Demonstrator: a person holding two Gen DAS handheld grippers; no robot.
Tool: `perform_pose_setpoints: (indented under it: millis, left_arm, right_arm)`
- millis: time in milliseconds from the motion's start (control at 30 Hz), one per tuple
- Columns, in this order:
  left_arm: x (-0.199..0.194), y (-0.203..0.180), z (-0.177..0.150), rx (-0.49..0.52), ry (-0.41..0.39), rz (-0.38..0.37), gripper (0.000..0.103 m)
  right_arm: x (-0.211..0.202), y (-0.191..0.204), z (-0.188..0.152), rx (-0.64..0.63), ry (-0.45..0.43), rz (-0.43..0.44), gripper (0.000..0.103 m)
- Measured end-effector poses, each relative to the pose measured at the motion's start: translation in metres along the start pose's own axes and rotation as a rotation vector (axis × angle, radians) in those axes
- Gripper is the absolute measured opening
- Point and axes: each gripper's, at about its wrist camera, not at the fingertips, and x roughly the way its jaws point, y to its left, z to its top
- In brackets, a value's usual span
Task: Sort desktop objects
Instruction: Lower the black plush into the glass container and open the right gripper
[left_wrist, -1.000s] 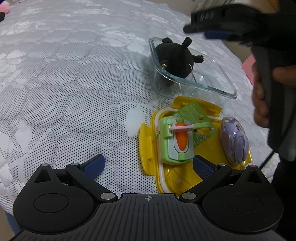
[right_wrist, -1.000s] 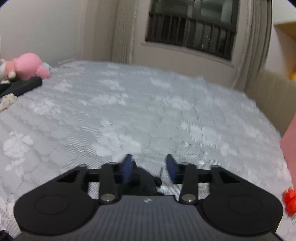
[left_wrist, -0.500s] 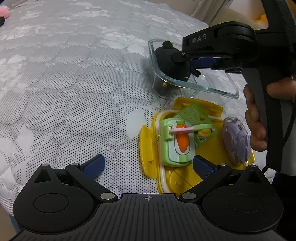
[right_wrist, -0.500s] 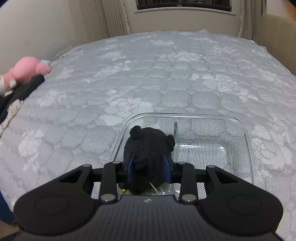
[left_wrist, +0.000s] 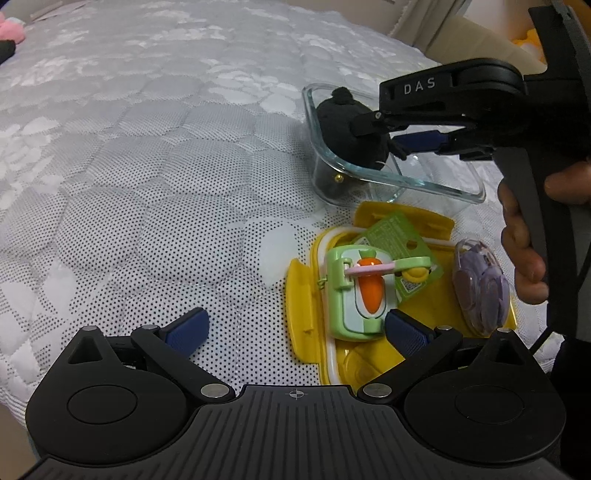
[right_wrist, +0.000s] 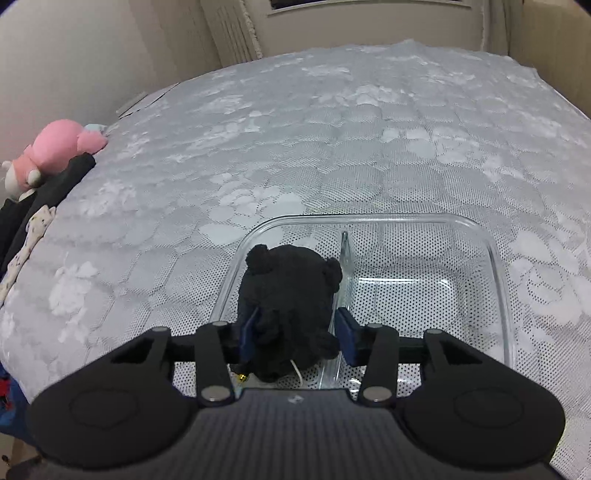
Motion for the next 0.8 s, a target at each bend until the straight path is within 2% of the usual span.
perform_pose_setpoints:
  millis: [100,167,200,267,300,400,467,633,700,800]
  left_arm:
    - [0.0,0.0,-0.001,0.009,0.0,-0.002,0.103]
    - [0.0,0.002,-0.001,0.005,-0.001,-0.006,0.103]
    - [-0.001,0.003,-0.001,0.0,-0.002,-0.009,0.103]
    - [-0.001,0.006,0.0,-0.01,-0.004,-0.016,0.103]
    - [0.0,0.006,-0.001,-0.013,-0.003,-0.018,0.103]
    - [0.0,0.008,-0.001,-0.018,-0.002,-0.023,0.103]
    - [-0.001,0.007,-0.001,-0.013,-0.002,-0.023,0.103]
    - [-0.001,0.008,-0.002,-0.017,-0.003,-0.026,0.103]
    - [-0.001,0.007,-0.002,-0.016,-0.004,-0.025,0.103]
    - [0.001,0.005,0.0,-0.018,-0.002,-0.021,0.103]
  right_arm:
    - [-0.01,0.003,0.01,0.004,-0.018,0.001,0.044]
    - [-0.016,0.012,0.018,-0.077,-0.042,-0.028,0.049]
    - [-0.015,0.02,0.02,-0.141,-0.024,-0.043,0.052]
    - [-0.011,0.032,0.02,-0.244,0.005,-0.076,0.049]
    - [-0.008,0.037,0.019,-0.272,0.011,-0.094,0.046]
    - [0.004,0.045,0.013,-0.329,0.032,-0.138,0.044]
    - [0.009,0.041,0.012,-0.283,0.032,-0.112,0.041]
    - [0.008,0.021,0.014,-0.118,0.049,-0.046,0.041]
    - [0.003,0.016,0.009,-0.09,0.067,-0.026,0.041]
    - [0.004,0.017,0.002,-0.11,0.035,-0.035,0.041]
